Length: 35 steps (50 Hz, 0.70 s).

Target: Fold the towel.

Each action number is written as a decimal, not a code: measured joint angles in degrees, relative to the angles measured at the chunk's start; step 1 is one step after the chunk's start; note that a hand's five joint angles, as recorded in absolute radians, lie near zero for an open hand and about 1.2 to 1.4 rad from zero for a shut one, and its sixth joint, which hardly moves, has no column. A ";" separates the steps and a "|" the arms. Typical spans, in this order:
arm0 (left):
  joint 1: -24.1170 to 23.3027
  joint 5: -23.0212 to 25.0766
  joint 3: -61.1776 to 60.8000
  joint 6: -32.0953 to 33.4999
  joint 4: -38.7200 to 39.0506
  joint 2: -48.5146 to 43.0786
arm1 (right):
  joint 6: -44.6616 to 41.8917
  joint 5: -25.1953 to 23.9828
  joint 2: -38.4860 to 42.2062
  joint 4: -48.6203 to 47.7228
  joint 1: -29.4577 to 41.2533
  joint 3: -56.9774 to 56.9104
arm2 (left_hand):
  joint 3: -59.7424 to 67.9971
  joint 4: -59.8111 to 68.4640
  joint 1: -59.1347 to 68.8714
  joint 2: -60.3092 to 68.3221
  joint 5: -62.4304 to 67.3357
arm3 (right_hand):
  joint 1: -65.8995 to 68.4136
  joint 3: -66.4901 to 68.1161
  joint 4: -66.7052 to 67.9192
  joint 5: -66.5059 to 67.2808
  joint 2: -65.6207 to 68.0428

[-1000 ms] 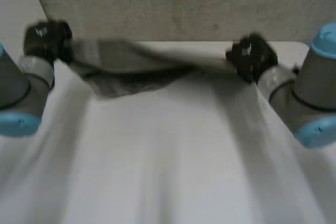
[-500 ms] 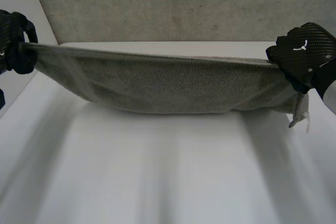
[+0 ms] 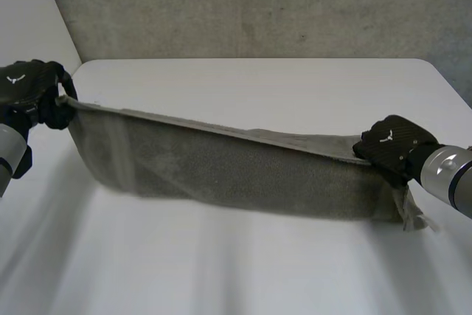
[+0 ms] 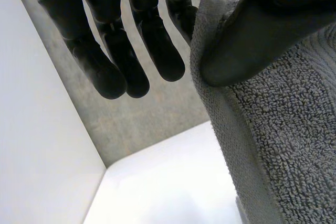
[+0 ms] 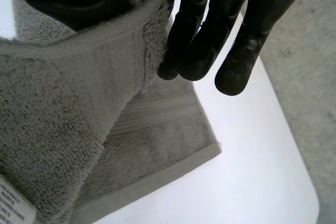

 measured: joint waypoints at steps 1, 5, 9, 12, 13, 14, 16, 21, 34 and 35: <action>0.00 -0.01 -0.01 0.00 0.00 -0.35 | 0.07 0.00 0.10 0.00 -0.25 0.33 | 0.00 0.00 0.00 0.00 0.00 | -0.83 -1.37 -1.46 -2.04 -0.94; 0.01 -0.02 -0.22 0.03 0.06 -0.85 | 0.27 -0.05 0.09 -0.01 -1.13 1.25 | 0.00 0.00 0.00 0.00 0.00 | -13.29 -13.90 -13.78 -14.29 -12.61; -0.01 0.01 -0.43 0.02 0.14 -0.80 | 0.33 -0.07 -0.04 0.13 -1.98 1.80 | 0.00 0.00 0.00 0.00 0.00 | -25.16 -25.56 -25.27 -26.30 -23.75; -0.01 0.01 -0.47 0.01 0.21 -0.74 | 0.25 -0.06 -0.11 0.33 -2.48 1.93 | 0.00 0.00 0.00 0.00 0.00 | -27.02 -27.18 -27.00 -28.13 -25.13; -0.01 0.02 -0.47 0.01 0.23 -0.72 | 0.16 -0.06 -0.12 0.59 -2.73 1.90 | 0.00 0.00 0.00 0.00 0.00 | -27.16 -27.30 -27.11 -28.21 -25.24; -0.02 0.02 -0.46 0.01 0.24 -0.71 | 0.10 -0.07 -0.13 0.76 -2.86 1.87 | 0.00 0.00 0.00 0.00 0.00 | -27.12 -27.30 -27.11 -28.20 -25.24; -0.02 0.04 -0.42 0.03 0.30 -0.73 | -0.16 -0.09 -0.18 1.66 -3.39 1.64 | 0.00 0.00 0.00 0.00 0.00 | -26.95 -27.29 -27.10 -28.21 -25.24; -0.02 0.07 -0.28 0.07 0.48 -1.50 | -1.02 -0.15 -0.43 4.06 -4.21 0.67 | 0.00 0.00 0.00 0.00 0.00 | -2.39 -3.65 -3.42 -4.25 -1.34; -0.74 -0.24 2.49 1.49 2.47 -10.66 | -2.20 0.38 5.85 2.76 -3.59 -5.62 | 0.00 0.00 0.00 0.00 0.00 | -0.25 -0.07 0.21 -0.25 1.31; -0.84 -0.31 2.81 1.73 2.71 -11.24 | -2.18 0.51 6.44 2.29 -3.54 -6.14 | 0.00 0.00 0.00 0.00 0.00 | -0.25 -0.07 0.21 -0.25 1.31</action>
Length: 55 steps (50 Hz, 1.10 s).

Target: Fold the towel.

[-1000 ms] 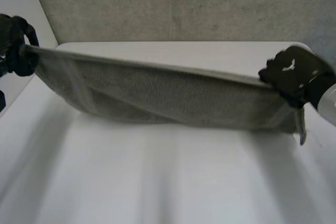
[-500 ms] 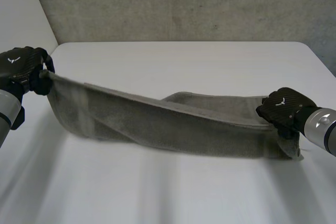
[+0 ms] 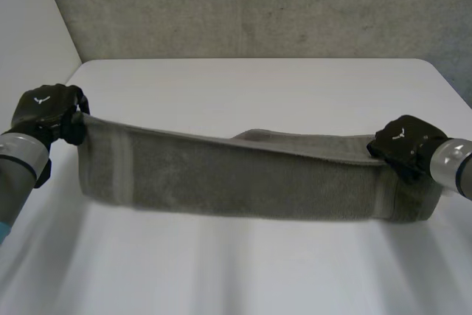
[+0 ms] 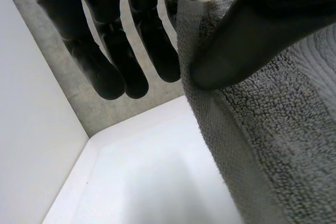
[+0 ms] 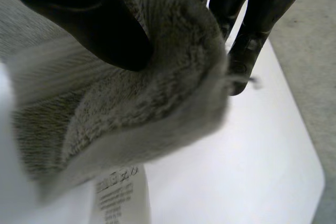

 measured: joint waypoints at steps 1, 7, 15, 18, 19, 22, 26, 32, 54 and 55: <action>-0.31 -0.21 0.88 0.64 0.59 -1.52 | 0.04 0.46 1.46 -1.14 0.11 -1.30 | 0.00 0.00 0.00 0.00 0.00 | 0.00 0.05 0.00 0.00 0.00; -2.77 -2.84 6.74 3.20 2.42 -8.91 | 0.11 2.94 8.31 -6.61 0.87 -7.79 | 0.00 0.00 0.00 0.00 0.00 | 0.00 0.07 0.00 0.37 0.02; -6.21 -9.09 16.94 4.05 2.55 -19.38 | 0.02 4.51 17.32 -14.41 2.99 -16.09 | 0.02 0.00 0.00 0.00 0.00 | 0.00 0.12 0.00 0.80 0.02; -7.07 -10.79 20.48 4.14 2.17 -23.03 | -0.05 4.59 20.58 -17.26 3.85 -18.59 | 0.02 0.00 0.00 0.00 0.00 | -0.04 0.01 -0.12 0.54 -0.02; -7.33 -11.19 21.53 4.20 1.98 -24.15 | -0.06 4.59 21.61 -18.11 4.13 -19.30 | 0.02 0.00 0.00 0.00 0.00 | -0.04 -0.13 -0.35 -0.38 -0.16; -7.81 -11.77 23.44 4.49 1.55 -26.33 | -0.01 4.73 23.77 -19.85 4.72 -20.76 | -3.04 -1.97 -1.86 -1.92 -1.19 | -17.39 -18.10 -18.52 -19.45 -18.53; -8.43 -12.13 24.96 5.91 0.99 -28.27 | 0.38 6.27 25.99 -21.84 5.45 -21.99 | -49.58 -50.21 -49.59 -47.59 -48.58 | -57.95 -58.96 -59.29 -62.09 -59.74; -9.01 -14.08 25.21 8.39 0.72 -27.92 | 1.28 9.25 26.03 -23.67 5.78 -21.62 | -74.35 -71.77 -67.22 -71.39 -71.51 | -62.40 -62.93 -62.38 -64.13 -62.67; -9.01 -7.77 7.28 8.81 1.25 -7.20 | 22.71 0.03 -2.05 -17.93 -0.66 2.29 | -74.46 -71.77 -67.22 -71.40 -71.56 | -60.42 -61.67 -61.91 -62.06 -61.34; -8.94 -6.62 6.09 8.75 1.32 -6.41 | 22.74 -0.40 -2.48 -17.14 -1.30 3.53 | -74.46 -71.77 -67.22 -71.39 -71.56 | -59.69 -60.89 -61.34 -61.11 -60.54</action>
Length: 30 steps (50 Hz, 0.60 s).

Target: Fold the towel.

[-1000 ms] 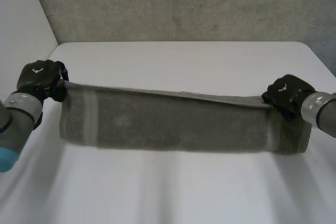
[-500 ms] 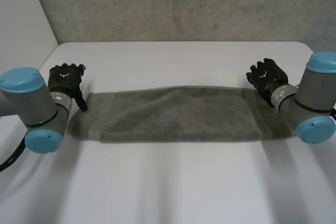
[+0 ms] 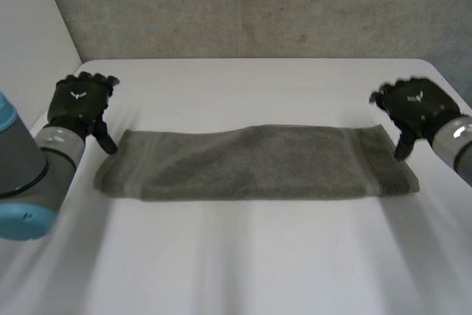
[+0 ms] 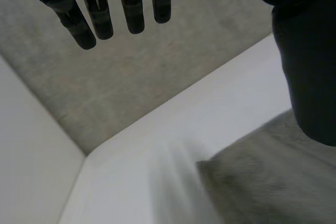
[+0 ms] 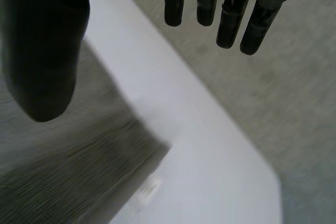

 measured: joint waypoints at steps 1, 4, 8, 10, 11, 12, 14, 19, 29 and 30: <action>0.03 0.57 -0.65 -0.04 -0.01 0.40 | -0.01 -0.24 -0.18 0.39 -0.34 0.70 | 0.00 0.00 0.00 0.00 0.00 | 0.70 0.54 0.54 0.76 0.54; 0.22 2.95 -3.79 -0.30 0.08 2.07 | -0.18 -1.27 -0.54 1.69 -1.96 4.09 | 0.00 0.00 0.00 0.00 0.00 | 3.39 3.31 3.82 3.94 3.34; 0.37 4.12 -6.05 -1.19 0.20 2.86 | -0.36 -3.21 0.10 1.58 -4.10 7.13 | 0.00 0.00 0.00 0.00 0.00 | 6.01 6.43 6.96 7.13 6.06; 0.42 4.29 -6.62 -1.90 0.28 2.95 | -0.39 -4.46 0.93 0.94 -5.05 8.06 | 0.00 0.00 0.00 0.00 0.00 | 7.13 7.74 8.29 8.32 7.29; 0.45 4.33 -6.85 -2.39 0.33 2.93 | -0.41 -5.22 1.60 0.38 -5.56 8.41 | 0.00 0.00 0.00 0.00 0.00 | 8.02 8.62 9.17 9.13 8.28; 0.48 4.35 -6.97 -2.92 0.41 2.91 | -0.42 -5.93 2.42 -0.22 -6.00 8.68 | 0.00 0.00 0.00 0.00 0.00 | 8.96 9.87 10.37 10.22 9.68; 0.51 4.34 -7.07 -3.62 0.47 2.84 | -0.42 -6.83 3.90 -1.31 -6.56 8.88 | 0.00 0.00 0.00 0.00 0.00 | 10.80 11.70 12.03 11.81 11.52; 0.54 4.25 -7.01 -4.77 0.70 2.65 | -0.56 -7.95 7.60 -4.00 -7.23 8.35 | 0.00 0.00 0.00 0.00 0.05 | 15.25 15.43 15.36 15.13 15.13; 0.68 4.20 -7.03 -5.01 1.29 2.60 | -1.12 -6.22 13.20 -6.31 -7.44 5.13 | 0.00 0.00 0.00 0.00 0.26 | 56.03 55.64 56.57 55.66 56.34; 0.69 4.20 -7.06 -4.99 1.32 2.61 | -1.14 -5.60 13.45 -6.35 -7.59 4.80 | 0.00 0.00 0.00 0.00 0.27 | 58.35 58.44 59.52 58.92 58.51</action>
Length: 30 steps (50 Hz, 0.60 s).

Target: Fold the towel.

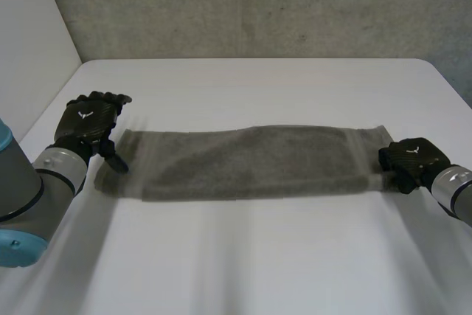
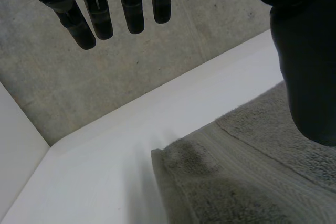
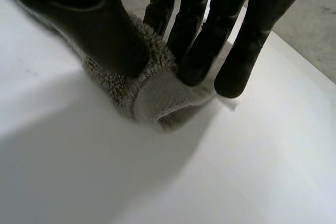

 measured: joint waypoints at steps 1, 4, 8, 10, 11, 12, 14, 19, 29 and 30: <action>0.01 -0.01 -0.02 0.00 0.03 0.00 | -0.03 0.83 0.17 -0.04 -0.21 -0.36 | 0.00 0.00 0.00 0.00 0.00 | 0.28 1.36 1.31 0.83 0.20; 0.02 -0.04 -0.06 0.00 0.08 0.01 | -0.17 3.84 0.38 -0.12 -1.01 -1.36 | 0.00 0.00 0.00 0.00 0.00 | 0.28 2.02 1.65 0.89 0.20; 0.07 -0.07 -0.04 -0.02 0.08 0.08 | -0.87 7.54 0.38 -0.14 -2.41 -2.62 | 0.00 0.00 0.00 0.00 0.00 | 0.35 2.04 1.65 0.90 0.20; 0.11 -0.10 -0.03 -0.05 0.08 0.14 | -2.02 8.90 0.34 0.01 -3.23 -3.20 | 0.00 0.00 0.00 0.00 0.00 | 0.42 2.09 1.65 0.89 0.20; 0.15 -0.11 -0.02 -0.06 0.07 0.20 | -3.01 9.59 0.29 0.14 -3.74 -3.52 | 0.00 0.00 0.00 0.00 0.00 | 0.42 2.13 1.65 0.89 0.20; 0.18 -0.12 -0.01 -0.08 0.07 0.29 | -4.28 10.27 0.20 0.30 -4.31 -3.86 | 0.00 0.00 0.00 0.00 0.00 | 0.42 2.18 1.65 0.90 0.20; 0.27 -0.14 0.00 -0.10 0.06 0.48 | -6.85 11.42 0.00 0.51 -5.25 -4.38 | 0.00 0.00 0.00 0.00 0.00 | 0.42 2.23 1.65 0.89 0.20; 0.49 -0.17 0.09 -0.13 0.05 1.38 | -15.56 15.51 -1.76 0.69 -6.78 -6.15 | 0.00 0.00 0.00 0.00 0.00 | 0.48 2.31 1.65 0.90 0.19; -0.06 -0.61 2.35 -0.35 0.17 2.64 | -12.20 20.09 -9.03 -2.12 10.19 -11.96 | 0.00 0.00 0.00 -0.01 -0.17 | 0.74 2.45 1.65 0.91 0.20; -0.33 -0.71 2.78 -0.52 0.18 2.70 | -10.98 20.15 -9.34 -2.88 13.29 -12.40 | -0.01 0.00 0.00 -0.01 -0.21 | 0.74 2.47 1.65 0.91 0.20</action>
